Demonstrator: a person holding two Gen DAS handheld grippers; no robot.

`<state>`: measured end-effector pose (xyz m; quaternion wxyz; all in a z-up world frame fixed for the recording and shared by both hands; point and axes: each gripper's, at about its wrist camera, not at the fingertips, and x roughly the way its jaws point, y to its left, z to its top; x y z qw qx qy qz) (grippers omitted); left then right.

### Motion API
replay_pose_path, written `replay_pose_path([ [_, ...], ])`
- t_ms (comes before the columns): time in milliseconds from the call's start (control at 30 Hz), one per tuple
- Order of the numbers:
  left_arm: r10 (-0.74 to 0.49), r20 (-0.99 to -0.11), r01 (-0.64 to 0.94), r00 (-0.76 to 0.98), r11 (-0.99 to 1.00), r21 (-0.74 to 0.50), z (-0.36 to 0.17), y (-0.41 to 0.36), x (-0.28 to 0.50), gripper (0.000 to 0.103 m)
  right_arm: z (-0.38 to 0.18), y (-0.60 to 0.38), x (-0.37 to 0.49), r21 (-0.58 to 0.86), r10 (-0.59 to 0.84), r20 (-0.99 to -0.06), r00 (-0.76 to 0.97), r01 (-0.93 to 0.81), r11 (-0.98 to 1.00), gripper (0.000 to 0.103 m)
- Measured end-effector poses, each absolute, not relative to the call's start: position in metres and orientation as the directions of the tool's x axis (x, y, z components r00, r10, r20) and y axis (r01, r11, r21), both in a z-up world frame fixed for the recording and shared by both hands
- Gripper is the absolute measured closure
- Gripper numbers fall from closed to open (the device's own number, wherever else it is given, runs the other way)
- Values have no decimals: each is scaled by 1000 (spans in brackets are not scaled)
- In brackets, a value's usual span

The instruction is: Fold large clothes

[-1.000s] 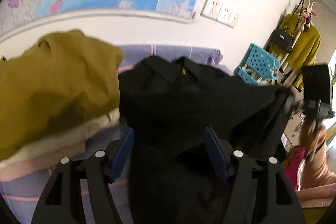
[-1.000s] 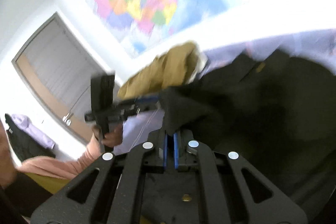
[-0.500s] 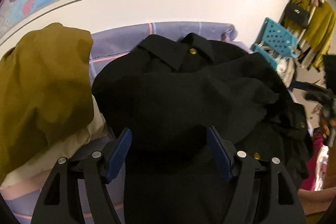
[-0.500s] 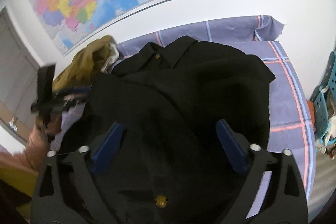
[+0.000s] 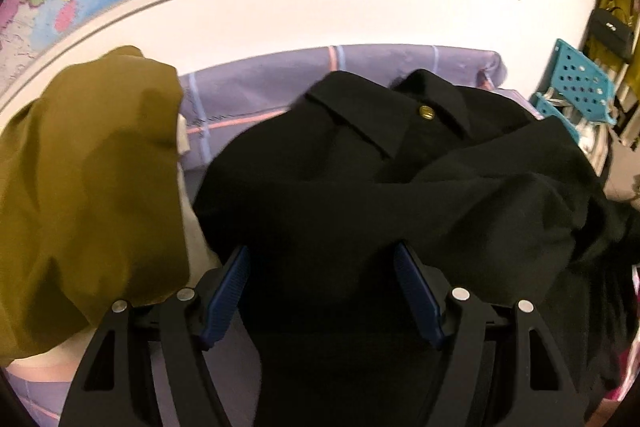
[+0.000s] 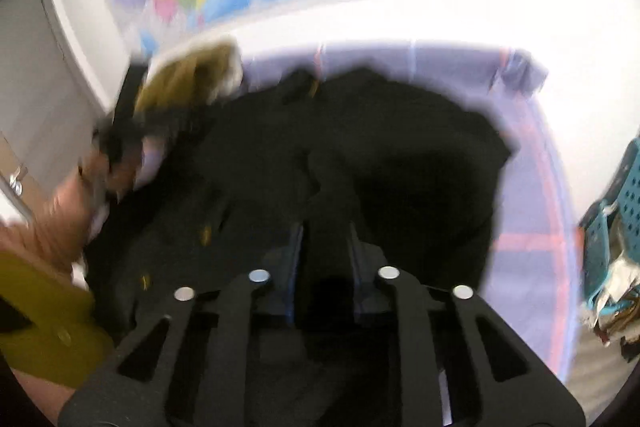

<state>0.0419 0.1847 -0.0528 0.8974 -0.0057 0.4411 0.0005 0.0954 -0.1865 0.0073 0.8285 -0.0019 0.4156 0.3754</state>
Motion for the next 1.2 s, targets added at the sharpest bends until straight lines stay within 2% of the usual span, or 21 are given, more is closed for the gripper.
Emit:
replay_pose_path([
  [100, 61, -763, -50, 644, 998, 38, -49, 185, 40, 32, 38, -211, 132, 341, 657, -605, 450, -600, 724, 88],
  [200, 134, -733, -110, 667, 991, 81, -44, 186, 37, 32, 28, -214, 166, 281, 588, -656, 473, -571, 772, 84],
  [233, 134, -733, -115, 666, 990, 77, -43, 187, 36, 32, 18, -213, 173, 263, 559, -686, 466, -556, 788, 76],
  [267, 132, -736, -115, 664, 991, 74, -44, 188, 35, 32, 2, -210, 182, 264, 528, -727, 439, -531, 805, 51],
  [300, 137, -739, -115, 660, 990, 81, -44, 188, 35, 32, -15, -207, 189, 274, 501, -766, 403, -501, 821, 40],
  [367, 146, -740, -118, 656, 989, 91, -44, 186, 34, 32, -31, -205, 189, 260, 472, -787, 396, -481, 837, 40],
  [467, 143, -733, -111, 665, 990, 92, -37, 181, 29, 31, -29, -212, 180, 319, 529, -740, 416, -476, 820, 37],
  [500, 131, -726, -99, 675, 991, 86, -34, 178, 26, 30, -27, -215, 176, 337, 551, -719, 422, -481, 809, 37],
  [533, 121, -718, -88, 686, 993, 83, -32, 175, 23, 27, -27, -217, 174, 336, 554, -713, 429, -484, 808, 47],
  [567, 107, -707, -66, 699, 994, 85, -29, 171, 20, 26, -26, -217, 172, 320, 544, -716, 437, -487, 813, 78],
  [600, 105, -698, -50, 708, 994, 99, -27, 166, 17, 25, -25, -215, 171, 318, 544, -722, 429, -493, 810, 88],
  [700, 126, -705, -29, 698, 989, 148, -33, 157, 19, 25, -14, -217, 179, 346, 572, -689, 445, -492, 799, 91],
  [833, 206, -716, -117, 667, 978, 172, -49, 169, 32, 25, 2, -218, 197, 377, 606, -621, 497, -489, 787, 92],
  [933, 215, -733, -175, 646, 976, 132, -56, 185, 39, 25, -14, -212, 217, 389, 594, -643, 483, -463, 797, 91],
  [1000, 233, -721, -174, 652, 972, 156, -56, 183, 37, 25, -42, -206, 228, 359, 536, -716, 448, -421, 833, 86],
  [1067, 261, -715, -172, 649, 965, 196, -57, 179, 36, 24, -60, -206, 230, 347, 496, -761, 419, -382, 856, 68],
  [1100, 262, -717, -171, 646, 965, 198, -56, 178, 36, 25, -60, -210, 228, 354, 494, -755, 432, -365, 861, 65],
  [1167, 244, -720, -167, 650, 970, 178, -52, 180, 34, 25, -49, -217, 218, 335, 473, -735, 486, -347, 876, 42],
  [1200, 233, -722, -163, 652, 972, 167, -50, 181, 33, 25, -39, -222, 209, 316, 461, -717, 523, -345, 884, 41],
])
